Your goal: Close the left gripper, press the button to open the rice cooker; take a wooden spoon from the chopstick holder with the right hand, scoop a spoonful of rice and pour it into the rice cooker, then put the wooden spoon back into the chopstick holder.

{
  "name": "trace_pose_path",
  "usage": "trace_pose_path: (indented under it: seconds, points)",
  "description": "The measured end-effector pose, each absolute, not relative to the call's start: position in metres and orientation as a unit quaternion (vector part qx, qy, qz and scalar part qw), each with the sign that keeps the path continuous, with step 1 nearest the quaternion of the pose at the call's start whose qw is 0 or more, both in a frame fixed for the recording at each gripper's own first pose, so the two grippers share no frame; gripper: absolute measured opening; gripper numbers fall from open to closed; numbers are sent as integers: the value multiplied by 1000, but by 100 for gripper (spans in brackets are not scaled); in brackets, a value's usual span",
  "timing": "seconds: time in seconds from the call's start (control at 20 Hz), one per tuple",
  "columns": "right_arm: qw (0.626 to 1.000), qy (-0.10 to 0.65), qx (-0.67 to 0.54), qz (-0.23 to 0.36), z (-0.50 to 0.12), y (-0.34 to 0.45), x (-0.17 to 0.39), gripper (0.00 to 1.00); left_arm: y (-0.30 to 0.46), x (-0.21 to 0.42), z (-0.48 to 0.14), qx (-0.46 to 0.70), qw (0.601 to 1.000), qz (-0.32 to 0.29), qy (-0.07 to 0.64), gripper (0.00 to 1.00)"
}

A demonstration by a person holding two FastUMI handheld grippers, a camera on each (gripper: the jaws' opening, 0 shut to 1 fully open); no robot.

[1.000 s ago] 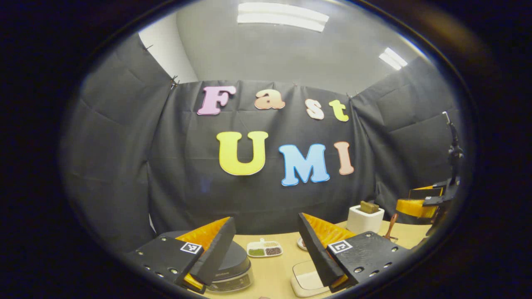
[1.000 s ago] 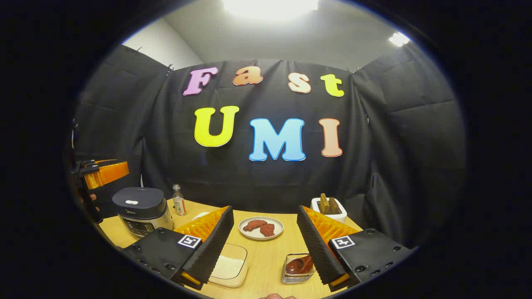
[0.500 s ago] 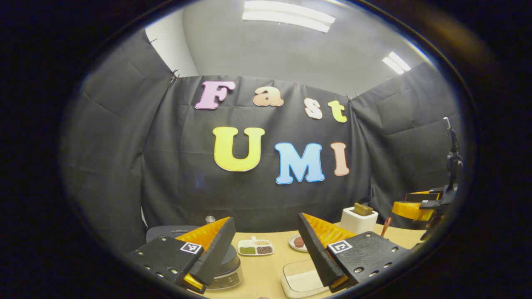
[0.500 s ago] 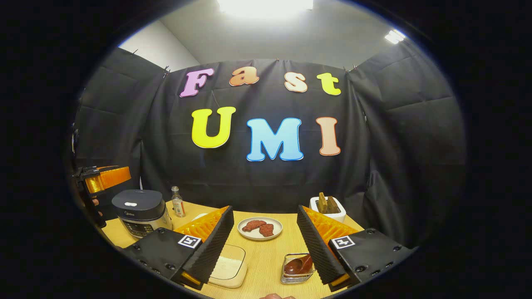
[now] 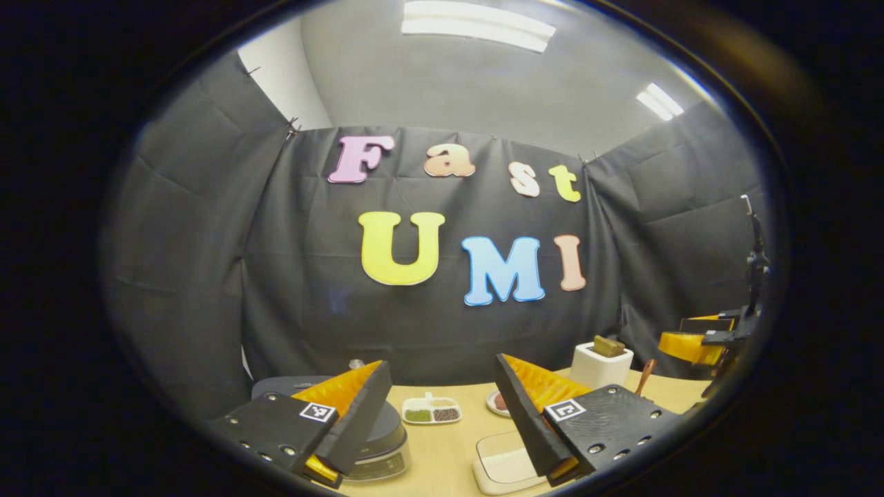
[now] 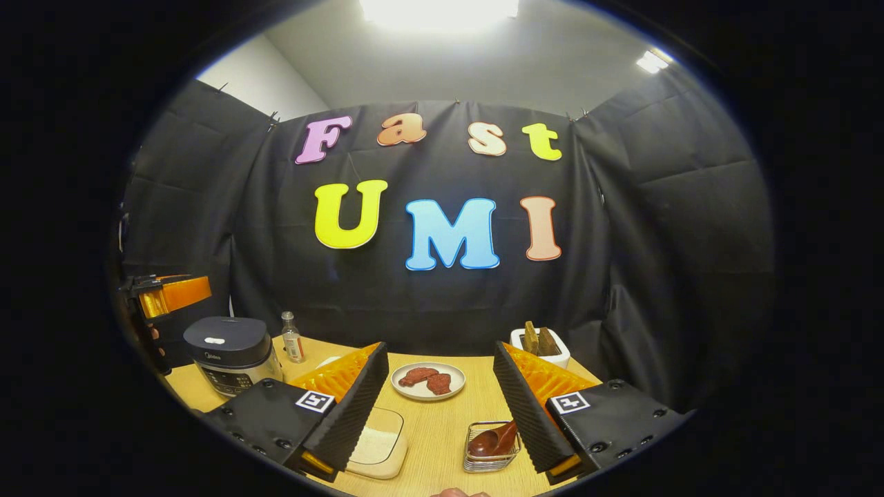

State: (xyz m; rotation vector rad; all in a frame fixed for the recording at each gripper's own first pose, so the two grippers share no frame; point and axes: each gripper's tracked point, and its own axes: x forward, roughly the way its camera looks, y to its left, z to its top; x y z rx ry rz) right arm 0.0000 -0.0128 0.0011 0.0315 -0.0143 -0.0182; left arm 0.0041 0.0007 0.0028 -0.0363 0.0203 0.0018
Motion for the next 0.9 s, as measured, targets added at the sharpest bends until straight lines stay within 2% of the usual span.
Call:
trace_pose_path:
  seconds: [0.4, 0.5, 0.55, 0.7, 0.75, 0.85, 0.9]
  points:
    - [1000, -3, 0, -6, -1, 2, 4, 97, 50, 4, 3, -8, 999, 35, 24, 90]
    - [1000, -1, -23, -19, -3, -1, 4, 97, 56, 5, 0, -30, 998, 25, 40, 61]
    - [999, 1, -29, -17, -3, 0, 4, 97, 57, 7, 0, -37, 998, 15, 39, 61]
    - [1000, 5, -24, -8, -5, 6, 3, 98, 83, 19, 5, -59, 997, 17, 47, 33]
    - [1000, 2, -29, -11, -3, 4, 2, 97, 93, 23, 2, -61, 996, 28, 57, 14]
    - [999, -5, -50, -18, 0, 1, 0, 97, 111, 30, -10, -58, 995, 44, 74, 2]
    - [998, -4, -57, -19, -2, 0, 0, 97, 114, 31, -16, -52, 994, 45, 87, 2]
